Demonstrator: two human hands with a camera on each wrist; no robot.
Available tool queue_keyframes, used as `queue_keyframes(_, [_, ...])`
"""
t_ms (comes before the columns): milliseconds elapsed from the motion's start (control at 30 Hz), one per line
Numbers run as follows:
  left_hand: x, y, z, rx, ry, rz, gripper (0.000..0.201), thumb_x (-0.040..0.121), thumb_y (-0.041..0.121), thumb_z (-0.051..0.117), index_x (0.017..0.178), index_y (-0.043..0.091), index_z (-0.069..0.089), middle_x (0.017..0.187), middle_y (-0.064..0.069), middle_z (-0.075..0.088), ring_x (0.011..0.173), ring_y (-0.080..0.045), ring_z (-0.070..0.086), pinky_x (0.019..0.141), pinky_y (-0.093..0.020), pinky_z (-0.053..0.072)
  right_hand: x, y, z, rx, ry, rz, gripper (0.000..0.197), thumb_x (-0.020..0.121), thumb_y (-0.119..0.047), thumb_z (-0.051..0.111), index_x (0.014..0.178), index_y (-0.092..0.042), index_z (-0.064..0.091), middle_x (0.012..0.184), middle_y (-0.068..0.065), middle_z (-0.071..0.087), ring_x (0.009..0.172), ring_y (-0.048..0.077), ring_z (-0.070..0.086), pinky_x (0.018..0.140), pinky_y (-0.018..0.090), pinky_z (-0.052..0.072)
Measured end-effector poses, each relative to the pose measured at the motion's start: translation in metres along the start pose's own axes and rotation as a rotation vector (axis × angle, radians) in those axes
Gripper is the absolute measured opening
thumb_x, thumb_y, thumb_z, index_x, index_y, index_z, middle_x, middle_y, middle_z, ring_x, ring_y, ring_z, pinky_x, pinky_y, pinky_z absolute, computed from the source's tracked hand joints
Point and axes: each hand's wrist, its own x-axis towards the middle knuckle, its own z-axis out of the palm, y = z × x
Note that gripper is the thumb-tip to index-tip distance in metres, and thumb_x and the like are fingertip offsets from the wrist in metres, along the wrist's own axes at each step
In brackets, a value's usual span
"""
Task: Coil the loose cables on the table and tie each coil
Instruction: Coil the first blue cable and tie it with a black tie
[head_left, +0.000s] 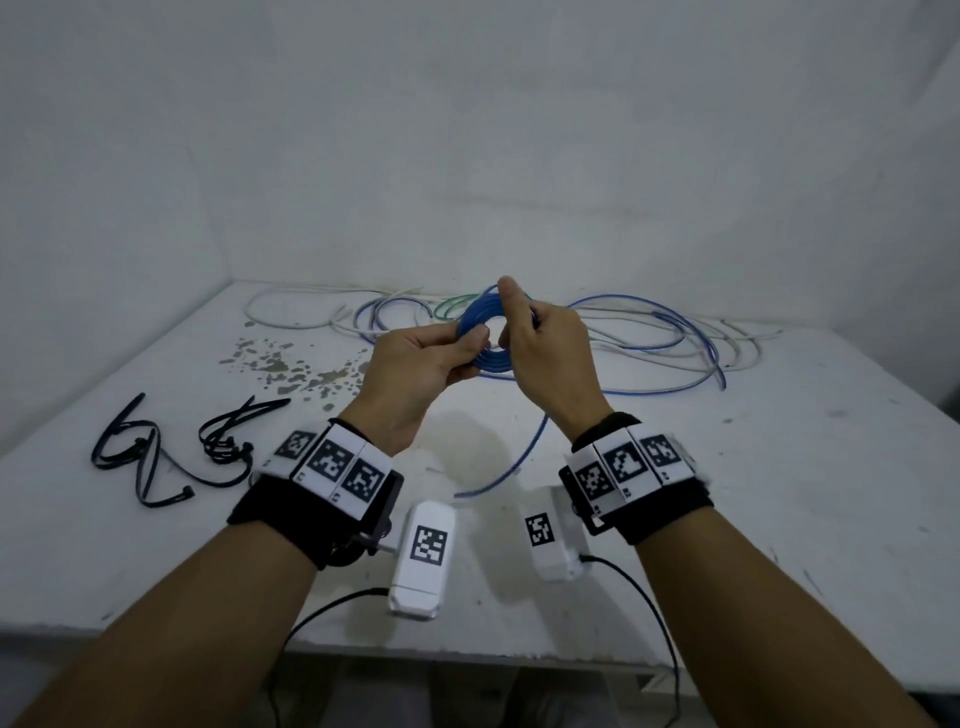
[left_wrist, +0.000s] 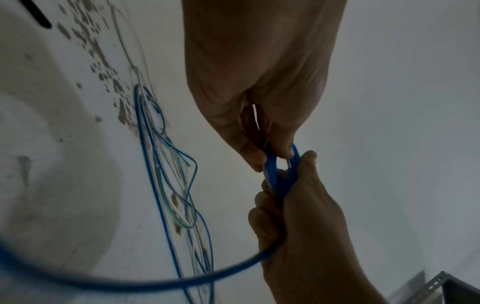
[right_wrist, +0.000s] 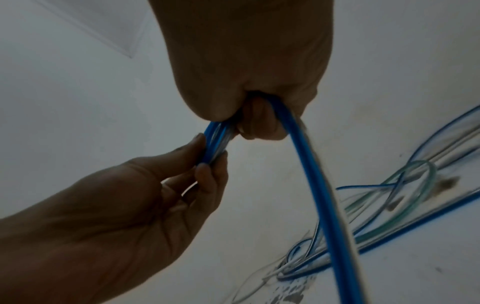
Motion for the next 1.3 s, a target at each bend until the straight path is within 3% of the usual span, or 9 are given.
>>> queue_keyframes(67, [0.002,-0.001,0.005,-0.024,0.048,0.010,0.017,0.089,0.011,0.069,0.103,0.003,0.073,0.085,-0.006,0.072,0.080,-0.015,0.065,0.074,-0.021,0.056,-0.002,-0.004,0.005,0.052,0.050,-0.025,0.065,0.102,-0.046,0.046,0.064,0.006,0.050,0.061,0.023,0.052,0.050,0.010,0.039,0.049,0.019,0.032])
queue_keyframes(233, [0.001,-0.005,0.010,-0.189,0.021,-0.050,0.022,0.091,0.012,0.067,0.108,0.000,0.072,0.093,-0.008,0.072,0.084,-0.015,0.064,0.078,-0.021,0.055,-0.011,-0.009,0.012,0.270,0.104,0.024,0.048,0.105,-0.038,0.042,0.062,-0.017,0.035,0.049,-0.015,0.032,0.049,0.003,0.032,0.051,0.015,0.030])
queue_keyframes(467, [0.003,0.018,-0.008,0.232,-0.163,-0.020,0.018,0.092,0.016,0.065,0.101,0.003,0.073,0.085,-0.004,0.074,0.072,-0.008,0.067,0.063,-0.016,0.053,-0.003,-0.004,-0.008,0.080,-0.113,-0.040,0.047,0.105,-0.040,0.040,0.067,-0.012,0.043,0.060,0.003,0.039,0.053,0.009,0.033,0.051,0.023,0.029])
queue_keyframes(700, [0.000,0.011,0.015,-0.081,-0.012,-0.007,0.022,0.090,0.012,0.068,0.106,-0.002,0.072,0.093,-0.010,0.074,0.079,-0.014,0.069,0.072,-0.019,0.055,-0.010,-0.021,0.013,0.495,0.230,0.113,0.051,0.102,-0.042,0.048,0.064,-0.007,0.047,0.054,-0.005,0.043,0.052,0.010,0.042,0.054,0.028,0.042])
queue_keyframes(833, [0.001,0.016,0.006,0.125,-0.011,0.039,0.024,0.088,0.022,0.072,0.096,0.000,0.074,0.082,-0.008,0.074,0.071,-0.014,0.069,0.066,-0.019,0.055,-0.010,-0.016,0.009,0.427,0.177,0.054,0.051,0.104,-0.038,0.044,0.063,-0.009,0.041,0.055,0.001,0.032,0.051,0.011,0.031,0.051,0.026,0.031])
queue_keyframes(967, [-0.007,0.022,-0.001,0.372,-0.126,-0.219,0.048,0.084,0.053,0.069,0.084,0.006,0.059,0.068,-0.008,0.070,0.048,-0.017,0.059,0.043,-0.023,0.045,-0.003,-0.015,0.007,0.466,0.307,0.105,0.048,0.104,-0.044,0.040,0.069,-0.011,0.040,0.059,0.000,0.028,0.053,0.014,0.026,0.052,0.032,0.026])
queue_keyframes(1067, [-0.012,0.017,0.000,0.391,-0.254,-0.397,0.044,0.087,0.047,0.068,0.097,0.006,0.058,0.086,-0.017,0.076,0.064,-0.024,0.073,0.052,-0.026,0.057,-0.001,-0.016,0.009,0.534,0.337,0.140,0.049,0.102,-0.051,0.039,0.069,-0.014,0.038,0.061,0.000,0.027,0.054,0.016,0.025,0.055,0.036,0.025])
queue_keyframes(1167, [-0.007,0.009,0.001,0.185,-0.082,-0.207,0.027,0.090,0.020,0.071,0.091,-0.004,0.057,0.100,-0.021,0.074,0.082,-0.024,0.076,0.068,-0.026,0.061,-0.002,-0.012,0.011,0.513,0.322,0.156,0.049,0.102,-0.051,0.038,0.068,-0.016,0.037,0.061,-0.001,0.027,0.054,0.015,0.025,0.055,0.036,0.026])
queue_keyframes(1300, [0.000,0.013,0.000,0.047,0.092,0.059,0.029,0.092,0.005,0.066,0.075,0.010,0.043,0.086,-0.014,0.076,0.078,-0.022,0.075,0.065,-0.023,0.058,-0.008,-0.006,0.010,0.426,0.298,0.168,0.047,0.105,-0.045,0.036,0.074,-0.010,0.041,0.065,0.003,0.029,0.055,0.012,0.027,0.052,0.023,0.029])
